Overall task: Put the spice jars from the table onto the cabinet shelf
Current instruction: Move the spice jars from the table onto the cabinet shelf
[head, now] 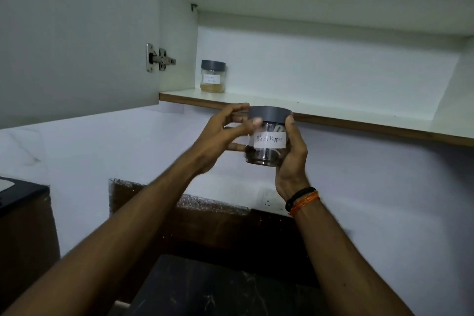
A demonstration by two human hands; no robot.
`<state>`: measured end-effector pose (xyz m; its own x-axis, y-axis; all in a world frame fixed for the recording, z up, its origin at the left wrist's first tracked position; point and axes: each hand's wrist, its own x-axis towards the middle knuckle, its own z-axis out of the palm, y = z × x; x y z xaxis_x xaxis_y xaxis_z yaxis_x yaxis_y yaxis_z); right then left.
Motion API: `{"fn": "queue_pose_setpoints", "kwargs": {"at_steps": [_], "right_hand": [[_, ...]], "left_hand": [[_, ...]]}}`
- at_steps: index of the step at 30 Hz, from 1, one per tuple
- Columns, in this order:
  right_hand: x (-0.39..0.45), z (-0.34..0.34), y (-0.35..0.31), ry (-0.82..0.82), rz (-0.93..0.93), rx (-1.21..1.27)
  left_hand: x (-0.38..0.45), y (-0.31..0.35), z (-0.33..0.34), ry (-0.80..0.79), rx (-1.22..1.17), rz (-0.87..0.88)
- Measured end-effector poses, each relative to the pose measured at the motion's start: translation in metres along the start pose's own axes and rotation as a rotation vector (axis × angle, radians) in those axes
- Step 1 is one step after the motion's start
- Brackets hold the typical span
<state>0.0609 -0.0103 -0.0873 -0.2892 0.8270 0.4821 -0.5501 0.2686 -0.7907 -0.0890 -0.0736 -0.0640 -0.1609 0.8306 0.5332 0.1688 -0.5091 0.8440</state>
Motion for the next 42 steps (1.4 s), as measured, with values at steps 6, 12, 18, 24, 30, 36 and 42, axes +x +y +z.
{"fn": "queue_pose_setpoints", "kwargs": {"at_steps": [6, 12, 18, 24, 30, 36, 42], "right_hand": [[0.034, 0.02, -0.031, 0.014, -0.113, 0.009], [0.059, 0.036, -0.042, -0.003, -0.147, 0.029], [0.09, 0.046, -0.052, -0.065, -0.204, -0.098], [0.131, 0.024, -0.045, 0.279, -0.387, -0.589], [0.164, -0.007, -0.017, 0.19, -0.482, -1.465], [0.166, -0.006, -0.004, 0.266, -0.537, -1.677], [0.161, -0.001, 0.0, 0.325, -0.629, -1.695]], "left_hand": [[0.057, 0.052, -0.012, -0.149, 0.12, -0.047], [0.091, 0.079, -0.021, -0.223, 0.252, -0.062], [0.125, 0.093, -0.029, -0.173, 0.367, 0.038], [0.162, 0.094, -0.056, -0.091, 0.38, 0.013], [0.196, 0.066, -0.076, -0.076, 0.389, -0.046], [0.226, 0.032, -0.081, -0.054, 0.455, -0.118], [0.246, 0.009, -0.085, -0.066, 0.488, -0.105]]}}
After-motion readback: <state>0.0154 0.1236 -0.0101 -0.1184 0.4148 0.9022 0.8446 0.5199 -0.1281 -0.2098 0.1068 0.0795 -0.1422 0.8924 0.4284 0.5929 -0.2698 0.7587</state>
